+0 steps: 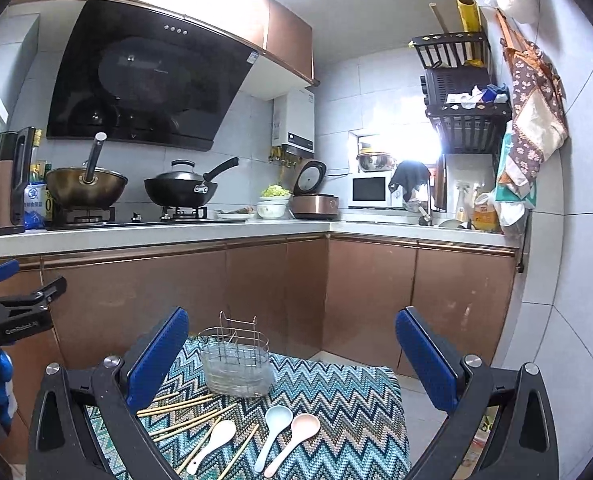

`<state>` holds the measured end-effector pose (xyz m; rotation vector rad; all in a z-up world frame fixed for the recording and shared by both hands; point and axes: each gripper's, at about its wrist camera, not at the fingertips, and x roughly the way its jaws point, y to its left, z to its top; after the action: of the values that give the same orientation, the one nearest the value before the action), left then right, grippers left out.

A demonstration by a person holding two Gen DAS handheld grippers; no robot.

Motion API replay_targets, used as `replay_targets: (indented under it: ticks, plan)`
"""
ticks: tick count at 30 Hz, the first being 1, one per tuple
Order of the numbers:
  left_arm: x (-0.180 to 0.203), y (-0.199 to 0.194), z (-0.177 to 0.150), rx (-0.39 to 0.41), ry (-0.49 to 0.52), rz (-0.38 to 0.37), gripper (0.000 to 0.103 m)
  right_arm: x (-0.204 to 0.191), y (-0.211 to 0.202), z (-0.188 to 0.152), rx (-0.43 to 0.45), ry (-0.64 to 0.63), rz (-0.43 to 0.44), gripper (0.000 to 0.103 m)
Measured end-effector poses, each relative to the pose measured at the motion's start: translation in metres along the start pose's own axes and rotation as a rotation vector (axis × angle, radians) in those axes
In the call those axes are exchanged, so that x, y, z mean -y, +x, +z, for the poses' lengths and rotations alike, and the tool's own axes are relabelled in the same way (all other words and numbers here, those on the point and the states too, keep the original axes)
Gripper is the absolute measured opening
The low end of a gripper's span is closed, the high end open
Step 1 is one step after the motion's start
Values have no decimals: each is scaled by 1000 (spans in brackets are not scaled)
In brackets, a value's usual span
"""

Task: Organize utensils
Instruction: 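Move both tools down toward the chopsticks and spoons on the cloth, then grasp a bamboo chopstick with the left tool while the right tool grasps the pink spoon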

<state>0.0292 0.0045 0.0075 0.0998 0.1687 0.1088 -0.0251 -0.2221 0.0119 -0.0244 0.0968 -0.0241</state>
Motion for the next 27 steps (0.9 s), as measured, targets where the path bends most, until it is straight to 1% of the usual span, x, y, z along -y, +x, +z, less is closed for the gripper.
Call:
replay_targets:
  ticks: [2,9,17,22,25,27]
  plan:
    - [2,6,-2,-15,3,-17,103,0,6,-2,-11,-5,15,103]
    - [9,24,-6,-43,15,-41,103,2,28,-10,-57,0,62,103]
    - [20,48,-10,-88,41,-70,103,17,55,-20,-130,20,64,103]
    - [17,71,-17,-142,16,-74,103,29,71,-33,-187,21,24,103]
    - [11,89,-22,-188,-15,-81,103,38,82,-41,-224,26,33,103]
    - [9,105,-28,-242,-27,-107,103,42,89,-45,-252,21,48,103]
